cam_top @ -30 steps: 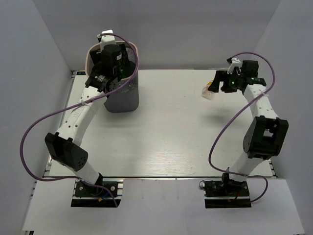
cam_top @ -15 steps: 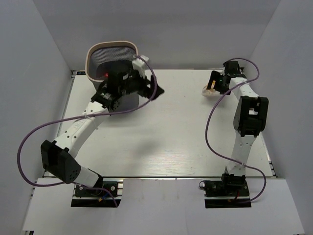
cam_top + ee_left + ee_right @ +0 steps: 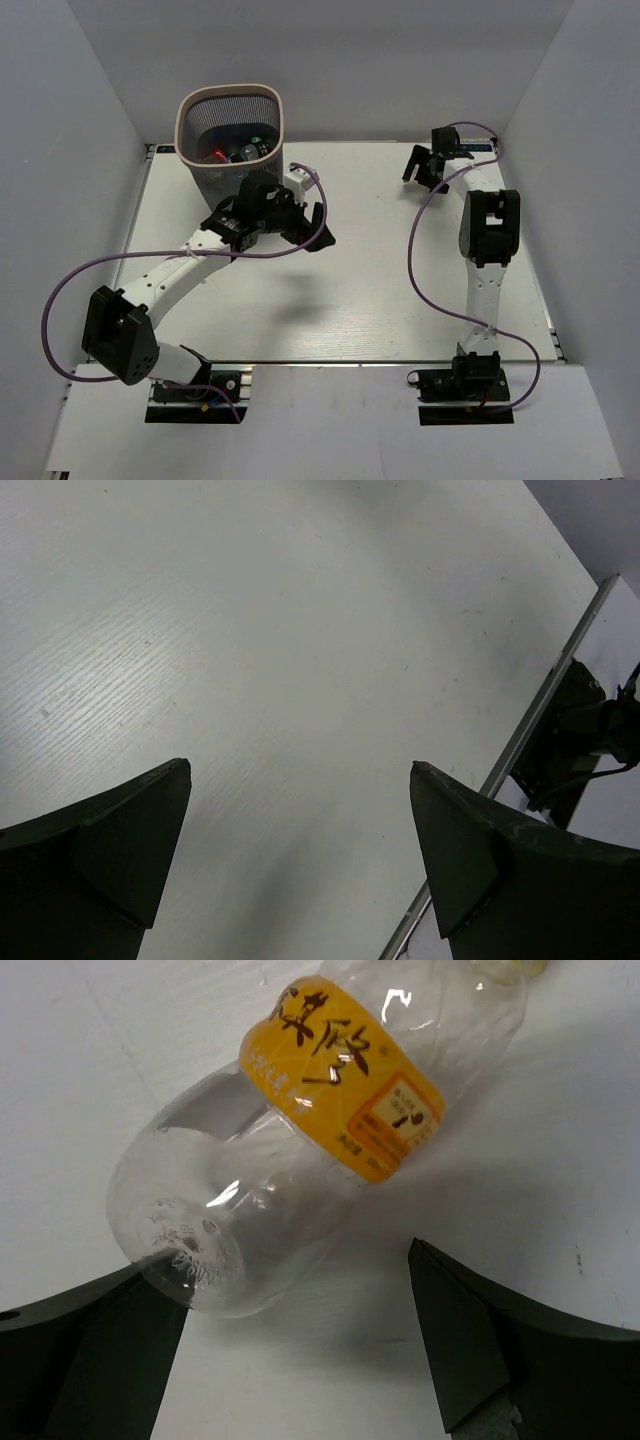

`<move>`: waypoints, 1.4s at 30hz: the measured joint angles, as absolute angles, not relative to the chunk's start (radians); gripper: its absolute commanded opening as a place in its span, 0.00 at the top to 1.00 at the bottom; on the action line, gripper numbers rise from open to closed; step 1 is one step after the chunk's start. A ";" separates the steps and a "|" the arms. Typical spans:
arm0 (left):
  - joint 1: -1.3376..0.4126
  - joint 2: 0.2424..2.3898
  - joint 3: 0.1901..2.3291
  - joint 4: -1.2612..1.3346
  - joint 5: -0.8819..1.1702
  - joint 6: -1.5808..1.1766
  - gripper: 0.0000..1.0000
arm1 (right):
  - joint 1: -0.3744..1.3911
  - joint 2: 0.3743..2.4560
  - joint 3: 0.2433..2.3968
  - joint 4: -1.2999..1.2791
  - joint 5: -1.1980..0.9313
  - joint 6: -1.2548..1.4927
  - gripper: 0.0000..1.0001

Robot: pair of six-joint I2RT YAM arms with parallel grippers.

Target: Put the plastic bottles in the bin

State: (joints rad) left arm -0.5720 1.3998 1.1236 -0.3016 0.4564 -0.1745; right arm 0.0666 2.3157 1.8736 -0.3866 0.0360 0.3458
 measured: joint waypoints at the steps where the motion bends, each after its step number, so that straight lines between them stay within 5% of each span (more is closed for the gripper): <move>1: -0.578 1.395 1.118 -0.303 0.456 -0.178 0.00 | 0.068 2.330 1.884 -0.384 0.055 0.358 0.10; 7: -0.600 1.390 1.100 -0.302 0.450 -0.189 0.00 | 0.056 2.357 1.925 -0.377 0.057 0.369 0.10; 11: -0.605 1.389 1.086 -0.302 0.442 -0.193 0.00 | 0.029 2.308 1.851 -0.345 -0.183 0.266 0.12; 17: -0.606 1.369 1.002 -0.254 0.431 -0.220 0.00 | 0.007 2.000 1.563 -0.342 -0.487 0.043 0.12; 22: -0.613 1.361 0.934 -0.196 0.431 -0.249 0.00 | 0.013 1.779 1.559 -0.269 -0.456 0.003 0.10; 29: -0.615 1.374 0.927 -0.137 0.439 -0.264 0.00 | -0.021 2.063 2.020 -0.411 -0.256 0.257 0.10; 42: -0.616 1.378 0.927 -0.126 0.441 -0.271 0.00 | -0.027 2.238 1.997 -0.507 -0.154 0.579 0.10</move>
